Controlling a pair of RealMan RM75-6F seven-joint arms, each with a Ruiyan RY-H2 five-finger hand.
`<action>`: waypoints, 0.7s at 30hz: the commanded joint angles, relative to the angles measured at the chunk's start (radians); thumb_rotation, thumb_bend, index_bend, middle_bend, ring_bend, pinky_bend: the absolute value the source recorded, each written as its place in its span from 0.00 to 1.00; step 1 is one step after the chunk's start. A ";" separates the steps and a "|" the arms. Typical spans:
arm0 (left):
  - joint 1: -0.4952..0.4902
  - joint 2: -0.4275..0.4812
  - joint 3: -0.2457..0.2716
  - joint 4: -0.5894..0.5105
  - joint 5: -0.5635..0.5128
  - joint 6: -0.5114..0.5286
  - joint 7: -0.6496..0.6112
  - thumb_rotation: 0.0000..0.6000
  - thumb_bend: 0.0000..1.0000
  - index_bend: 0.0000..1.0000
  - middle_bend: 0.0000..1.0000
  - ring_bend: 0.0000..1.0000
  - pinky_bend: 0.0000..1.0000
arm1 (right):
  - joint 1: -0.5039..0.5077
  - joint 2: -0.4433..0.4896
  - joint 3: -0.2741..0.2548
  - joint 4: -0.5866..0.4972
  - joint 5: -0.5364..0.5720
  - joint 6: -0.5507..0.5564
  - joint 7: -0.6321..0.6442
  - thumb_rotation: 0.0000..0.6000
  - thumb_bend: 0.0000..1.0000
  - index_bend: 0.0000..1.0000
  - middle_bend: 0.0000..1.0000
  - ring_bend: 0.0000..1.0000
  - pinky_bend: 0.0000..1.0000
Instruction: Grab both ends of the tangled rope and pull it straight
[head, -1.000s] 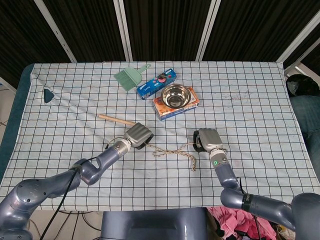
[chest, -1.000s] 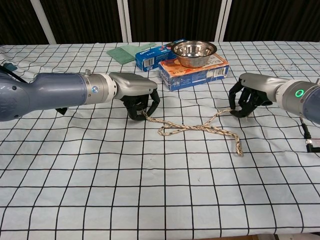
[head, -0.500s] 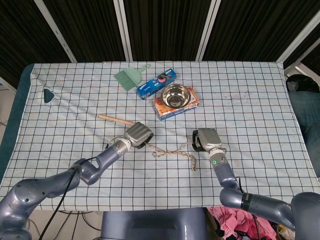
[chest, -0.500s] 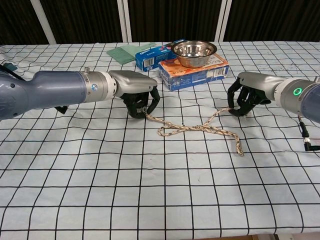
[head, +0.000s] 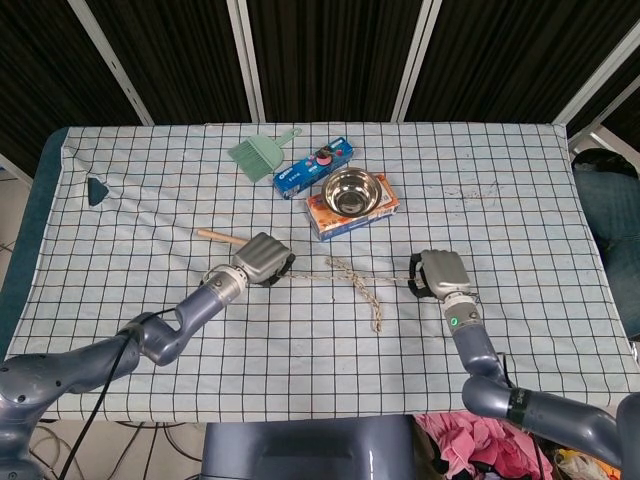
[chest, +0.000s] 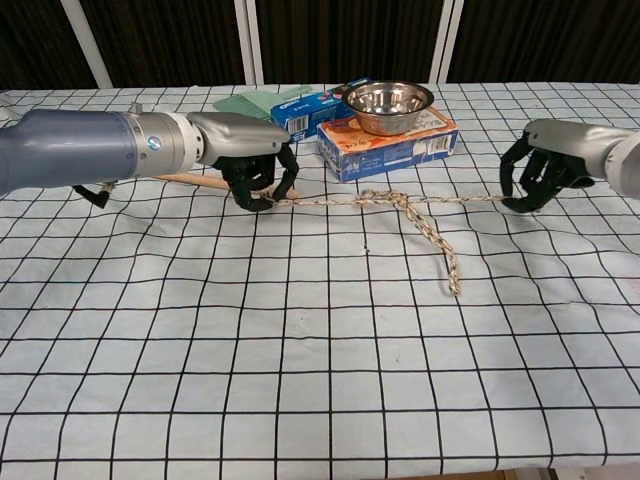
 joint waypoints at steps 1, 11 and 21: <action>0.019 0.041 0.006 -0.033 -0.006 0.013 0.005 1.00 0.44 0.62 0.88 0.81 0.69 | -0.030 0.054 -0.008 -0.030 -0.004 0.011 0.016 1.00 0.45 0.65 0.85 1.00 0.92; 0.074 0.164 0.029 -0.124 0.001 0.050 -0.006 1.00 0.44 0.62 0.88 0.81 0.69 | -0.121 0.188 -0.052 -0.065 -0.063 0.019 0.093 1.00 0.45 0.65 0.85 1.00 0.92; 0.156 0.266 0.066 -0.165 0.022 0.097 -0.088 1.00 0.44 0.63 0.88 0.81 0.69 | -0.211 0.273 -0.084 -0.051 -0.150 0.016 0.220 1.00 0.45 0.65 0.85 1.00 0.92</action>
